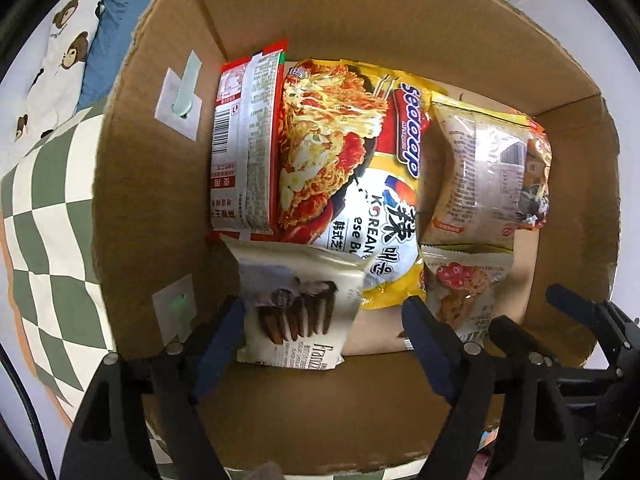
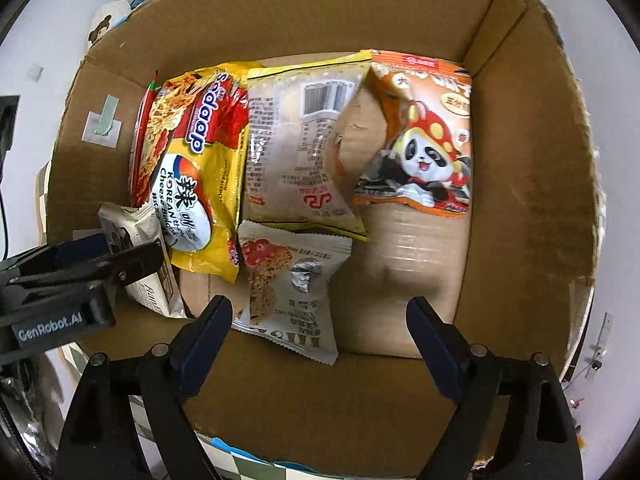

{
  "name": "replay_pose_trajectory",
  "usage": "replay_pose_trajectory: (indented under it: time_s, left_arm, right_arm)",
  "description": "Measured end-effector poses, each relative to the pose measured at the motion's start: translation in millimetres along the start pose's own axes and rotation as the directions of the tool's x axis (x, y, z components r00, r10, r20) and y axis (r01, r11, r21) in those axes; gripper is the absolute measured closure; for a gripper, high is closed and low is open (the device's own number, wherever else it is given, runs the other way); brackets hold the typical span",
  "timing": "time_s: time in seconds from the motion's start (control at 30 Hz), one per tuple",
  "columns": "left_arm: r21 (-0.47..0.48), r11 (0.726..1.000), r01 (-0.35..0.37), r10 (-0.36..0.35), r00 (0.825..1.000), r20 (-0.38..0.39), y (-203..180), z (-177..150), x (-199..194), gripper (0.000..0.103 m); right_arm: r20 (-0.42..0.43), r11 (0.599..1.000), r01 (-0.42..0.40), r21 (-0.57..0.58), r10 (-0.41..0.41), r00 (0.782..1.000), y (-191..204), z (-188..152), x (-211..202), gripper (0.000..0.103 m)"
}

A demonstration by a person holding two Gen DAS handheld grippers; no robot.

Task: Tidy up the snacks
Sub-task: 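Drop the biscuit pack into the box with left tool while right tool drops the cookie bag, then withdraw both tools from the box back over the mat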

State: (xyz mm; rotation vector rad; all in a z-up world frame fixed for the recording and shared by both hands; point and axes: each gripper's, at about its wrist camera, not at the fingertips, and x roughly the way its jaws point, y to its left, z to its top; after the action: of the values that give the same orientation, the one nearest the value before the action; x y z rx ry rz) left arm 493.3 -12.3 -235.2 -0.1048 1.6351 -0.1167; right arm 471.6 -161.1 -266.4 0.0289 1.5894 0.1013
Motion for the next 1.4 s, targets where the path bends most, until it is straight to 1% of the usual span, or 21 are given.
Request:
replay_pose_trajectory:
  time_s: [0.13,0.17,0.2,0.33,0.5,0.57,0.63,0.77,0.8,1.03,1.1,1.2,1.27,1.4]
  left_arm:
    - [0.012,1.000,-0.021,0.020,0.999,0.030,-10.4,-12.4,-5.6,0.023]
    - [0.013,0.999,-0.030,0.030,0.999,0.042,-10.5,-18.8,-7.9,0.023]
    - [0.017,0.999,-0.035,0.034,0.998,0.059,-9.7,-29.6,-10.7,0.023]
    - [0.026,0.999,-0.039,0.036,0.992,0.119,-15.1,-49.1,-23.0,0.023]
    - [0.043,0.999,-0.032,0.023,0.981,0.194,-18.0,-79.3,-45.0,0.023]
    - [0.055,0.997,-0.047,0.033,0.974,0.225,-18.3,-88.1,-55.3,0.022]
    - [0.059,0.997,-0.046,0.028,0.963,0.269,-12.7,-94.3,-67.2,0.022]
    - [0.058,0.997,-0.042,0.020,0.942,0.335,-7.7,-114.0,-89.3,0.023]
    - [0.058,0.997,-0.045,0.022,0.938,0.346,-10.7,-112.5,-92.1,0.022]
    - [0.069,0.995,-0.065,0.029,0.901,0.433,-14.5,-139.9,-122.5,0.022]
    - [0.067,0.995,-0.079,0.039,0.883,0.467,-15.5,-151.4,-131.7,0.022]
    - [0.064,0.994,-0.084,0.040,0.862,0.505,-17.5,-164.8,-143.2,0.022]
    - [0.065,0.994,-0.083,0.036,0.846,0.532,-20.1,-175.1,-151.7,0.022]
    - [0.070,0.992,-0.104,0.044,0.815,0.578,-25.0,-192.4,-164.4,0.022]
  right_arm:
    - [0.028,1.000,-0.016,0.019,0.016,0.999,-6.3,-1.6,-9.5,0.012]
    - [0.036,1.000,-0.018,0.020,0.018,0.999,-13.5,-4.7,-16.4,0.012]
    - [0.046,1.000,-0.019,0.022,0.018,0.999,-15.3,-5.4,-20.1,0.012]
    - [0.084,1.000,-0.003,0.023,0.001,0.997,-17.3,-16.9,-36.3,0.012]
    - [0.135,1.000,0.009,0.011,-0.011,0.991,-15.1,-34.2,-49.2,0.012]
    - [0.158,1.000,0.009,0.007,-0.009,0.987,-12.8,-42.9,-56.0,0.012]
    - [0.174,1.000,-0.008,0.010,0.006,0.985,-10.4,-53.1,-58.4,0.012]
    - [0.246,1.000,-0.005,0.011,0.002,0.969,-11.2,-76.2,-79.0,0.012]
    - [0.257,1.000,-0.005,0.012,0.002,0.966,-8.2,-79.0,-78.8,0.012]
    - [0.356,1.000,0.022,-0.013,-0.016,0.934,-0.8,-109.3,-112.0,0.012]
    - [0.375,1.000,0.015,-0.019,-0.007,0.927,2.3,-119.4,-121.0,0.012]
    - [0.400,1.000,0.007,-0.028,0.005,0.916,6.1,-134.6,-134.0,0.012]
    - [0.424,0.999,0.004,-0.033,0.011,0.906,8.3,-144.9,-142.8,0.012]
    - [0.469,0.999,-0.001,-0.032,0.016,0.883,10.3,-162.3,-160.8,0.012]
